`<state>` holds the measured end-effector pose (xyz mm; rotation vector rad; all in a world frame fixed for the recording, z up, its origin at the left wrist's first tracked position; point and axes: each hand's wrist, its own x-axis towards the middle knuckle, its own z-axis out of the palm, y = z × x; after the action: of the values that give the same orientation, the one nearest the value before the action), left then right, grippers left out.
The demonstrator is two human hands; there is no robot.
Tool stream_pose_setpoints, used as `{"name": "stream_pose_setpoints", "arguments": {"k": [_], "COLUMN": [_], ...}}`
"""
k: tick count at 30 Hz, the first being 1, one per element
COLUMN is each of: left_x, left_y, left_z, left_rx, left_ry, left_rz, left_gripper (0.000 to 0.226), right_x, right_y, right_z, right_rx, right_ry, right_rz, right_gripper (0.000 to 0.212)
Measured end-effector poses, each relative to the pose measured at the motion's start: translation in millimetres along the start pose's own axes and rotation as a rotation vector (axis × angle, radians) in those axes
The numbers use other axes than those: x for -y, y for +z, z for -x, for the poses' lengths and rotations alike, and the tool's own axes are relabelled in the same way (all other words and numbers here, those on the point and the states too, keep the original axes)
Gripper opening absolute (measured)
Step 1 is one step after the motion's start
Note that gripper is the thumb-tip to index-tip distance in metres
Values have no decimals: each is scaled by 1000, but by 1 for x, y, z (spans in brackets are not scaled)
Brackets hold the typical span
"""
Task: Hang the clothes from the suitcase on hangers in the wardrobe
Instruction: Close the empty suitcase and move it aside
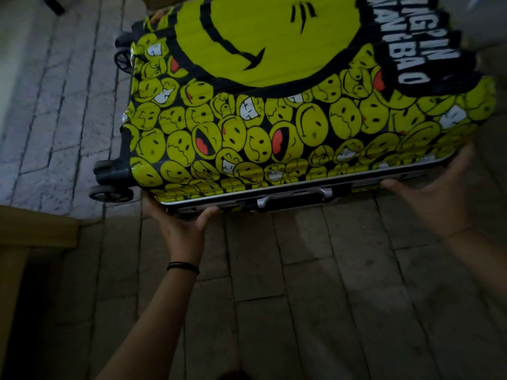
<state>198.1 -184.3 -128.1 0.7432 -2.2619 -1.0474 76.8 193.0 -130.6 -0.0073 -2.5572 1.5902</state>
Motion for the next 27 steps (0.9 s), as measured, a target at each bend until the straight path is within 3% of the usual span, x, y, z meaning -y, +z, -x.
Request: {"name": "stream_pose_setpoints", "arguments": {"k": [5, 8, 10, 13, 16, 19, 22, 25, 27], "left_x": [-18, -53, -94, -170, -234, -268, -268, -258, -253], "left_y": [-22, -44, -43, -11, 37, 77, 102, 111, 113], "left_z": [32, 59, 54, 27, 0, -20, -21, -12, -12], "left_rx": [128, 66, 69, 189, 337, 499, 636, 665, 656], "left_ry": [19, 242, 411, 639, 830, 868, 859, 886, 880], "left_rz": [-56, -234, -239, -237, -410, -709, -853, -934, -925], "left_gripper": [103, 80, 70, 56, 72, 102, 116, 121, 117], "right_x": [14, 15, 9, -27, -15, 2, -15, -36, -42], "right_y": [-34, -46, -50, -53, -52, -44, -26, -11, -7], "right_z": [-5, -13, -22, -35, -42, -38, -41, -48, -51], "right_rx": [214, 191, 104, 92, -12, 20, 66, 116, 135], "right_ry": [60, 99, 167, 415, 521, 636, 749, 802, 784], "right_rz": [-59, -204, -320, -545, -619, -709, -757, -800, -798], "right_gripper": [110, 85, 87, 90, 84, 54, 65, 87, 80]}}
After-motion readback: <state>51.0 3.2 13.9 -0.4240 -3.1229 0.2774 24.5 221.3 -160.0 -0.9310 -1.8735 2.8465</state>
